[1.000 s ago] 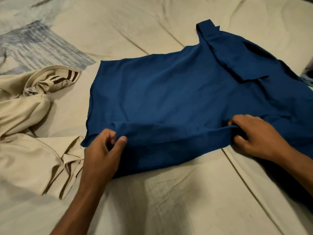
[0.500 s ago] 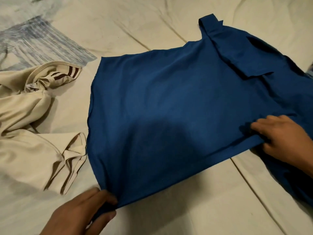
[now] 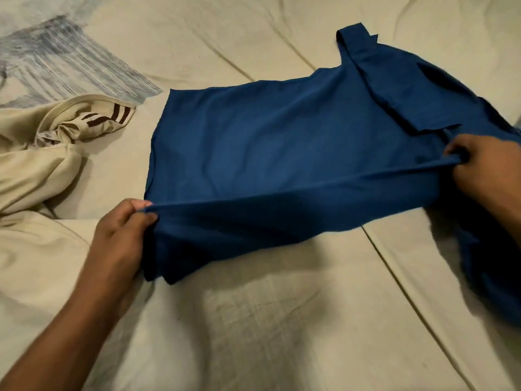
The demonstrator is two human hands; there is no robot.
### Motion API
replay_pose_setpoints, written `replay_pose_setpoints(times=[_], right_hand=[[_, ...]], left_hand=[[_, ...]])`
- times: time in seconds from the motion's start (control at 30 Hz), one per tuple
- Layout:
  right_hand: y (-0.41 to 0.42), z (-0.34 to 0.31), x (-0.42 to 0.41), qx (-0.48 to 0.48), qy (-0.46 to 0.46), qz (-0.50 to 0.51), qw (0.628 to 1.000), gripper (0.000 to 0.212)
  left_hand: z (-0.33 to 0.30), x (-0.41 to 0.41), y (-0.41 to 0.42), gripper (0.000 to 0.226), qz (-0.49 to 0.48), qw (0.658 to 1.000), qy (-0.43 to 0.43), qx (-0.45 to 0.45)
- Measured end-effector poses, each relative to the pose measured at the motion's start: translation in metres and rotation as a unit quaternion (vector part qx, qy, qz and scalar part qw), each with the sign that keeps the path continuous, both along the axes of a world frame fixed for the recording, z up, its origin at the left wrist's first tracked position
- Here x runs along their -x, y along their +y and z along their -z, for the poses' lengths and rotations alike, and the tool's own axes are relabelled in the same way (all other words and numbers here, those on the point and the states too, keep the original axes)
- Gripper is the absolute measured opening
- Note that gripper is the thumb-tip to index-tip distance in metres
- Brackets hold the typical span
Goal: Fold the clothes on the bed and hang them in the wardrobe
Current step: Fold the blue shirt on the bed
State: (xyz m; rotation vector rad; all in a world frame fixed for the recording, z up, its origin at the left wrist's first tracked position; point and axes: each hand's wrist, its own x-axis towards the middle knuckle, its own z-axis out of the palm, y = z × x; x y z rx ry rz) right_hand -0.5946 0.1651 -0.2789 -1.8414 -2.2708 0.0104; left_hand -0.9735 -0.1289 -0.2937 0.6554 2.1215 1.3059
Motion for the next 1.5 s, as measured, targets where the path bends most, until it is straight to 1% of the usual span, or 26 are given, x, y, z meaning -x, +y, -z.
replay_pose_setpoints(times=[0.07, 0.1, 0.17, 0.27, 0.33, 0.4, 0.43, 0.5, 0.6, 0.63, 0.73, 0.8, 0.9, 0.97, 1.03, 1.1, 1.13, 1.17, 1.23, 1.3, 1.33, 1.37, 1.4, 1.43, 1.47, 1.5], right_hand=[[0.019, 0.012, 0.025, 0.048, -0.016, 0.0, 0.999, 0.022], [0.024, 0.018, 0.036, 0.064, -0.023, 0.002, 0.998, 0.024], [0.025, 0.027, 0.048, 0.058, -0.039, 0.003, 0.998, 0.023], [0.026, 0.042, 0.04, 0.001, -0.045, -0.013, 0.999, 0.019], [0.027, 0.047, 0.031, -0.016, -0.061, -0.029, 0.998, 0.019], [0.03, 0.048, 0.024, -0.014, -0.08, -0.035, 0.996, 0.02], [0.032, 0.046, 0.024, -0.006, -0.084, -0.033, 0.996, 0.021], [0.035, 0.043, 0.025, 0.012, -0.082, -0.039, 0.996, 0.022], [0.036, 0.041, 0.024, 0.02, -0.086, -0.044, 0.995, 0.028], [0.035, 0.04, 0.022, 0.017, -0.091, -0.048, 0.995, 0.029], [0.033, 0.038, 0.018, 0.02, -0.113, -0.056, 0.992, 0.034], [0.034, 0.032, 0.016, 0.046, -0.118, -0.065, 0.99, 0.04], [0.03, 0.02, 0.011, 0.117, -0.106, -0.087, 0.984, 0.064], [0.015, 0.01, 0.006, 0.123, -0.047, -0.11, 0.985, 0.08], [-0.009, 0.002, -0.005, 0.078, 0.039, -0.117, 0.989, 0.08], [-0.038, -0.005, -0.023, 0.033, 0.127, -0.064, 0.989, 0.073], [-0.051, -0.007, -0.033, 0.029, 0.158, -0.024, 0.987, 0.072], [-0.062, -0.01, -0.044, 0.051, 0.175, 0.017, 0.983, 0.074], [-0.08, -0.008, -0.066, 0.167, 0.152, 0.066, 0.972, 0.092], [-0.097, 0.0, -0.082, 0.291, 0.033, 0.046, 0.955, 0.116], [-0.103, 0.006, -0.087, 0.316, -0.043, 0.027, 0.948, 0.121], [-0.106, 0.012, -0.087, 0.313, -0.102, 0.017, 0.944, 0.116], [-0.108, 0.014, -0.086, 0.285, -0.131, 0.02, 0.949, 0.1], [-0.107, 0.012, -0.084, 0.239, -0.131, 0.024, 0.962, 0.074], [-0.104, 0.007, -0.082, 0.185, -0.103, 0.032, 0.977, 0.045], [-0.1, 0.001, -0.081, 0.154, -0.042, 0.04, 0.986, 0.023]], left_hand=[[0.015, 0.001, 0.034, 0.008, -0.074, 0.995, 0.051, 0.041], [0.021, 0.0, 0.044, 0.009, -0.089, 0.99, 0.092, 0.055], [0.028, -0.001, 0.053, 0.015, -0.098, 0.979, 0.156, 0.083], [0.031, -0.004, 0.047, 0.015, -0.065, 0.94, 0.324, 0.085], [0.035, 0.004, 0.044, 0.014, -0.022, 0.911, 0.4, 0.096], [0.037, 0.016, 0.046, 0.014, 0.034, 0.884, 0.449, 0.124], [0.036, 0.02, 0.048, 0.015, 0.056, 0.879, 0.453, 0.141], [0.033, 0.024, 0.051, 0.02, 0.069, 0.885, 0.435, 0.154], [0.029, 0.012, 0.045, 0.036, -0.001, 0.908, 0.382, 0.172], [0.03, 0.004, 0.039, 0.037, -0.01, 0.906, 0.384, 0.176], [0.036, -0.009, 0.025, 0.031, 0.019, 0.89, 0.413, 0.193], [0.036, -0.005, 0.024, 0.035, 0.009, 0.891, 0.411, 0.196], [0.022, -0.009, 0.035, 0.041, -0.003, 0.867, 0.476, 0.148], [0.013, -0.031, 0.048, 0.043, 0.053, 0.857, 0.505, 0.091], [0.009, -0.064, 0.064, 0.037, 0.145, 0.841, 0.52, 0.028], [0.015, -0.102, 0.08, 0.032, 0.239, 0.824, 0.512, -0.038], [0.02, -0.121, 0.088, 0.032, 0.288, 0.813, 0.502, -0.065], [0.023, -0.14, 0.096, 0.033, 0.339, 0.798, 0.491, -0.083], [0.026, -0.18, 0.11, 0.039, 0.436, 0.775, 0.451, -0.079], [0.031, -0.217, 0.123, 0.053, 0.506, 0.764, 0.4, -0.027], [0.035, -0.232, 0.129, 0.061, 0.524, 0.757, 0.39, -0.019], [0.04, -0.244, 0.135, 0.068, 0.529, 0.745, 0.404, -0.041], [0.045, -0.255, 0.14, 0.076, 0.533, 0.732, 0.419, -0.063], [0.048, -0.264, 0.146, 0.085, 0.542, 0.725, 0.418, -0.072], [0.051, -0.271, 0.152, 0.095, 0.549, 0.722, 0.413, -0.077], [0.049, -0.277, 0.154, 0.106, 0.566, 0.725, 0.385, -0.078]])
